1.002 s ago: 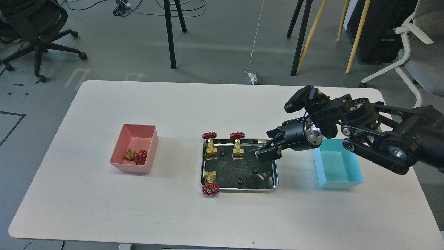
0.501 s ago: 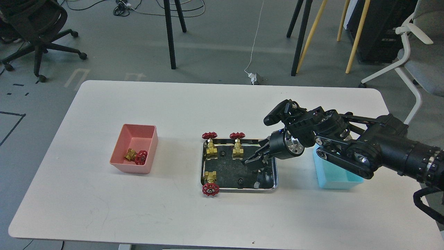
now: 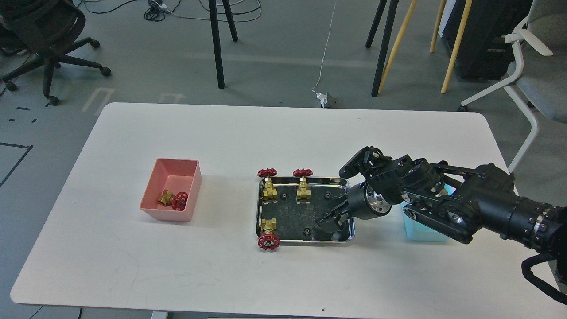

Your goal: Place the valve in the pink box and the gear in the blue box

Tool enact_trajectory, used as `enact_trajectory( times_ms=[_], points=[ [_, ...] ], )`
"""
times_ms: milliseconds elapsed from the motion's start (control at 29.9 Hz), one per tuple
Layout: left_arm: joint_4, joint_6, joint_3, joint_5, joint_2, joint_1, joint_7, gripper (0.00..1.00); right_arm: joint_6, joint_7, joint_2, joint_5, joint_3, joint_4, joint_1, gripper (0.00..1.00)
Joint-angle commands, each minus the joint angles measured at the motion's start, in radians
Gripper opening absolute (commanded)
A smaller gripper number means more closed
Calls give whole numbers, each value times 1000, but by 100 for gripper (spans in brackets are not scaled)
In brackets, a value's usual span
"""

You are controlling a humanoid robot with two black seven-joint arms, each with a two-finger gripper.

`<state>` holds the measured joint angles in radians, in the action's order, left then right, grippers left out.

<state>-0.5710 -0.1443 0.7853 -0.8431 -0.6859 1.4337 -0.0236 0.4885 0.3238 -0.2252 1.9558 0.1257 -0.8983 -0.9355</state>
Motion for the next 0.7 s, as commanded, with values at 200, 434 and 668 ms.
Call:
enact_trajectory(
  times_ms=[200, 434, 668],
  points=[
    [13, -3, 0, 1, -6, 13, 1, 96, 0, -2, 63, 3, -15, 61, -2, 82],
    [14, -3, 0, 1, -7, 14, 1, 96, 0, -17, 75, 3, -34, 73, -3, 76],
    [14, -3, 0, 1, -9, 19, 1, 96, 0, -40, 78, 3, -35, 76, -9, 66]
  ],
)
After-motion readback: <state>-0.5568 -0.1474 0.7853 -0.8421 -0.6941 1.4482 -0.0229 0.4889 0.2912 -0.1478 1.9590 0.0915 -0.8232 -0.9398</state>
